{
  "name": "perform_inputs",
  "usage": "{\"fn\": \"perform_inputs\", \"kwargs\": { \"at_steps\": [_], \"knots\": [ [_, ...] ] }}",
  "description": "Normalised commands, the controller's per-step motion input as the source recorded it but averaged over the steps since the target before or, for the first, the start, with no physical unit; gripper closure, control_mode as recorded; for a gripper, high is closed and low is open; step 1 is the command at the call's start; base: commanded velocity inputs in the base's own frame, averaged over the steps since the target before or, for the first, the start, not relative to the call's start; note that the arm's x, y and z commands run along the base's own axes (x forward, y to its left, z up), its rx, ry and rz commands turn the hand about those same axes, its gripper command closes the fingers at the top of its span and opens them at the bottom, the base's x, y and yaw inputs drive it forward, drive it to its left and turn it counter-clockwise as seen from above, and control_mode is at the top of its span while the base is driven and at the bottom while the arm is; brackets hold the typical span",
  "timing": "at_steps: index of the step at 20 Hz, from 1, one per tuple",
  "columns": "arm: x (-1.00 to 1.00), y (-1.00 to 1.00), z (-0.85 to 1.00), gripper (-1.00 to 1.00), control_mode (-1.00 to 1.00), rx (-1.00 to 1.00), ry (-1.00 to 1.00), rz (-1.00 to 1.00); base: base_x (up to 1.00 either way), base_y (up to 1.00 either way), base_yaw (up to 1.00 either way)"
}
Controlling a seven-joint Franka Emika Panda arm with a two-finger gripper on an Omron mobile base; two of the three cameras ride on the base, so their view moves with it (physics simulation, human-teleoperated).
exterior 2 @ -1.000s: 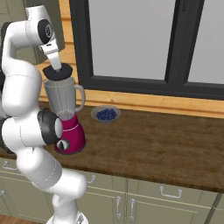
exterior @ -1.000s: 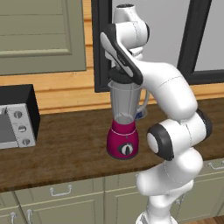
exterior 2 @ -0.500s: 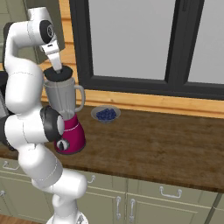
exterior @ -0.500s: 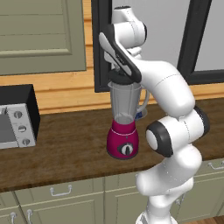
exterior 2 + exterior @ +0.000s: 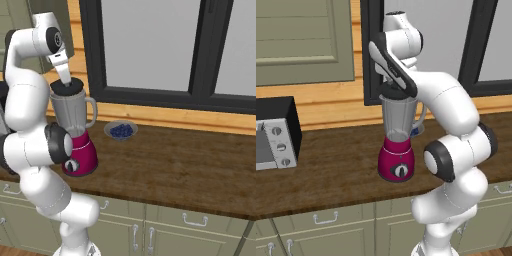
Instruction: Close the lid blender by securely placing the lid on top.
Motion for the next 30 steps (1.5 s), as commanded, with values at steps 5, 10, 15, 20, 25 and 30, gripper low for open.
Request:
{"fn": "perform_inputs", "kwargs": {
  "at_steps": [5,10,15,20,25,30],
  "knots": [
    [0.0,0.0,-0.17,1.0,-1.0,0.0,0.0,0.0,0.0,0.0,0.0],
    [-0.23,-0.06,-0.13,1.0,-1.0,-0.02,0.01,0.01,0.0,0.0,0.0],
    [-0.09,0.0,0.0,1.0,-1.0,0.0,0.0,0.0,0.0,0.0,0.0],
    [-0.31,-0.02,0.0,1.0,-1.0,0.0,0.0,0.0,0.0,0.0,0.0],
    [-0.04,0.0,0.0,1.0,-1.0,0.0,0.0,0.0,0.0,0.0,0.0],
    [0.0,0.0,-0.07,1.0,-1.0,0.0,0.03,0.0,0.0,0.0,0.0]
  ]
}}
